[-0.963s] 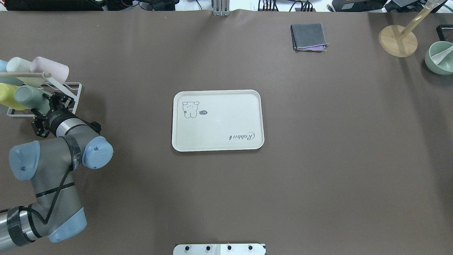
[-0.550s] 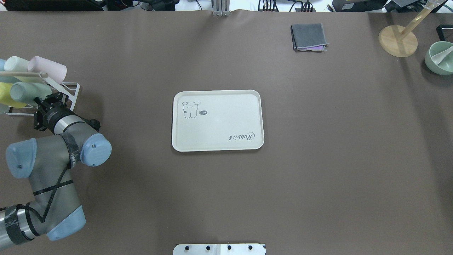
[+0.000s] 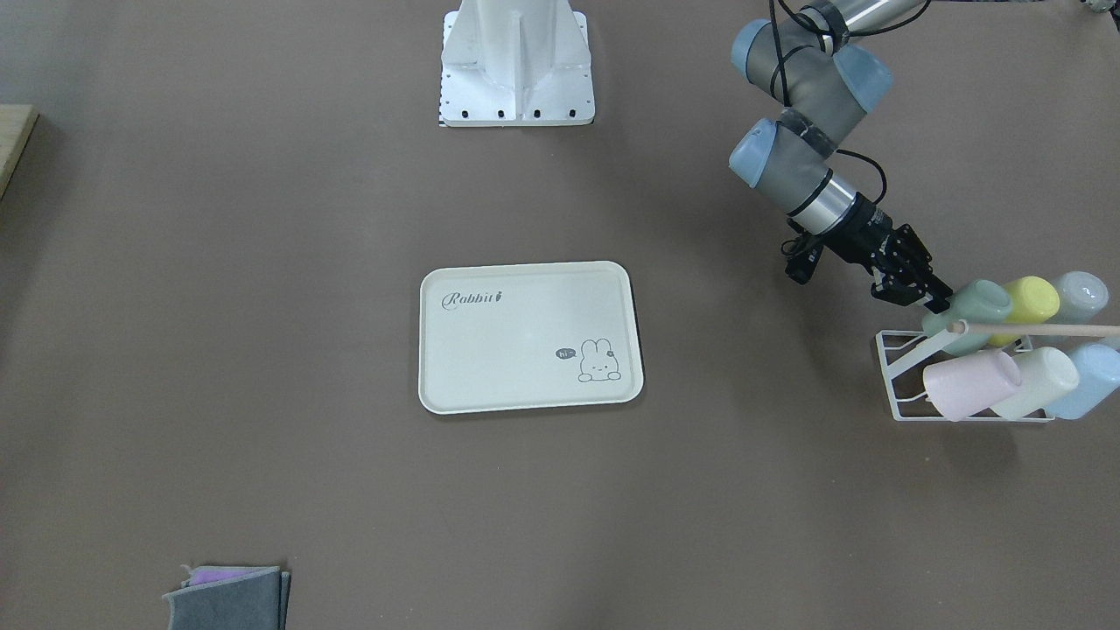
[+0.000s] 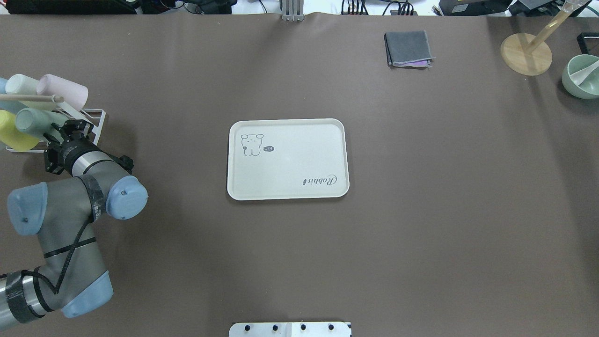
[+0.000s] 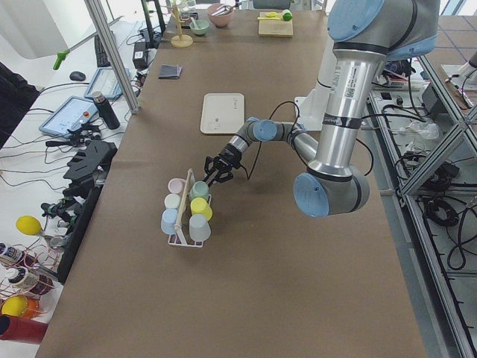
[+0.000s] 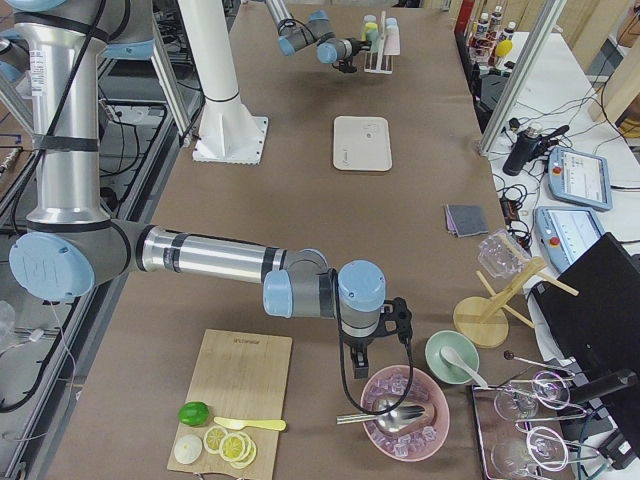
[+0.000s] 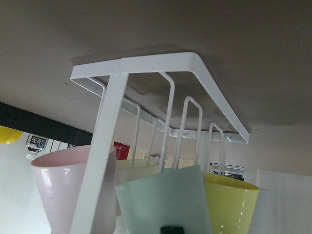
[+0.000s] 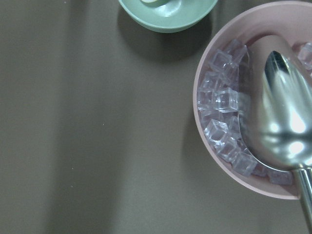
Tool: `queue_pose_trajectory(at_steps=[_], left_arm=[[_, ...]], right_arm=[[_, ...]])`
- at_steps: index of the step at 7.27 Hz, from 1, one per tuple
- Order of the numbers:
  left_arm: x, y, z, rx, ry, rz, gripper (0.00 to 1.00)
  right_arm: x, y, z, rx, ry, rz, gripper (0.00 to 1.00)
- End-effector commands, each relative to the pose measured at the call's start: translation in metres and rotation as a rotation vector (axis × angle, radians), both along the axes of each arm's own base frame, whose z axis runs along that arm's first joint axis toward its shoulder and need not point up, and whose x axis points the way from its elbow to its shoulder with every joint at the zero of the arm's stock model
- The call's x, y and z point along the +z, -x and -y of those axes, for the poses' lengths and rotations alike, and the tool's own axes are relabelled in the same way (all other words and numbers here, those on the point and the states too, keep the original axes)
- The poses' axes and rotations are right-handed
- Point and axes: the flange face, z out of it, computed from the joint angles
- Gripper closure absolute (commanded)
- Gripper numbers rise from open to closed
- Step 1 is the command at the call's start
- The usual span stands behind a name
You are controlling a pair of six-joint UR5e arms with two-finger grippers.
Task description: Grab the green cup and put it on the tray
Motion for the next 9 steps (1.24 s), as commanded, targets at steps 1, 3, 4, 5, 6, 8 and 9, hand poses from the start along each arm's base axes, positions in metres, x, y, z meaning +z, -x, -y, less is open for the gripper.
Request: queue_pose_trajectory(at_steps=[1,3,4,5,6,8,9], left_arm=[[-0.001,-0.001,0.002,0.001,-0.018,-0.004,0.03],[0.002,-0.002,0.002,0.0,-0.017,0.001,0.03],[0.01,-0.002,0.003,-0.001,-0.009,0.016,0.03],[0.012,-0.001,0.004,-0.002,-0.005,0.02,0.03],[0.015,0.001,0.005,-0.004,-0.004,0.025,0.03],[0.019,0.009,0.012,-0.023,0.0,0.032,0.03],[0.024,0.014,0.019,-0.038,-0.005,0.022,0.03]], right_arm=[[0.008,0.004,-0.008,-0.005,0.024,0.027,0.0],[0.033,0.003,-0.053,-0.002,0.097,0.025,0.0],[0.032,0.004,-0.053,-0.003,0.095,0.018,0.0],[0.032,0.004,-0.055,-0.003,0.097,0.018,0.0],[0.035,0.004,-0.059,-0.004,0.103,0.02,0.0],[0.035,0.003,-0.058,-0.002,0.102,0.02,0.0],[0.033,0.003,-0.057,-0.001,0.098,0.02,0.0]])
